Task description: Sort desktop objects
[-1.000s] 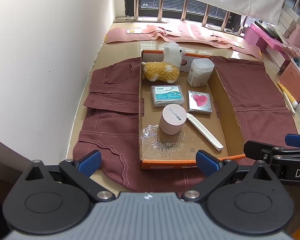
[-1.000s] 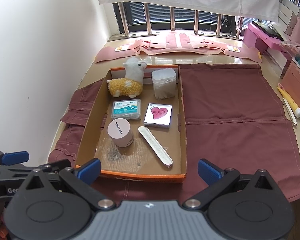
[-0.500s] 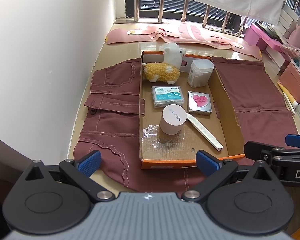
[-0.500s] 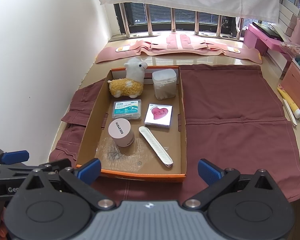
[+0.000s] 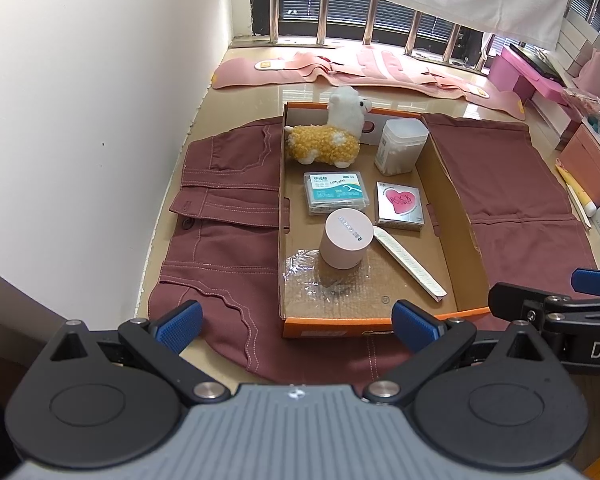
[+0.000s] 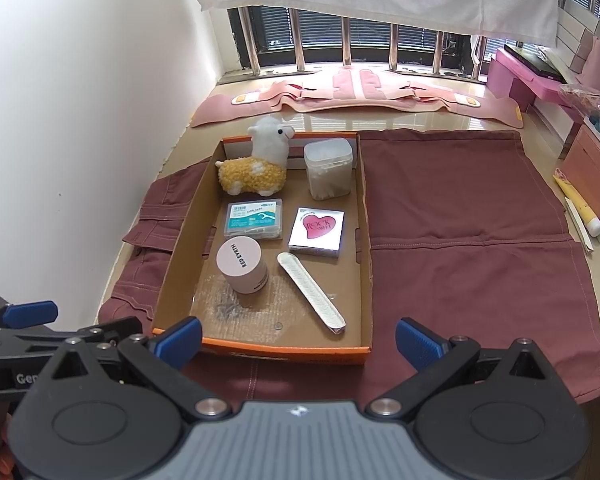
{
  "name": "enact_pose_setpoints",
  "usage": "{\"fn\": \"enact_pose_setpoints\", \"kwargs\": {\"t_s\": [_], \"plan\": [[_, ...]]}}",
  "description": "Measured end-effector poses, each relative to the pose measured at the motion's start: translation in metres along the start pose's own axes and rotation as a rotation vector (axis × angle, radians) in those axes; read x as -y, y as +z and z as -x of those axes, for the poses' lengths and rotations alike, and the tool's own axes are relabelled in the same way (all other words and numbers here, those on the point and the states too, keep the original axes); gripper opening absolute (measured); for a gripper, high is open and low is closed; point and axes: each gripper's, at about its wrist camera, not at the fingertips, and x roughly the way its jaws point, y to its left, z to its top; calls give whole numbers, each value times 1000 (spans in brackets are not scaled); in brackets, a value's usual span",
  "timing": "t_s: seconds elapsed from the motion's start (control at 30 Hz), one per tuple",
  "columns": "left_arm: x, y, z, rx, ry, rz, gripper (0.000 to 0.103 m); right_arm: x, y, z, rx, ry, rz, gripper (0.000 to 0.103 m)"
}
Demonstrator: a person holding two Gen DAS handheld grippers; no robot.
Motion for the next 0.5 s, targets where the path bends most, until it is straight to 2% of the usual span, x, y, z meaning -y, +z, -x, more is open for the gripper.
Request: {"fn": "enact_pose_setpoints", "kwargs": {"t_s": [0.5], "plan": [[0, 0, 1, 6, 5, -6, 103, -1, -1, 1, 2, 3, -1, 103]]}}
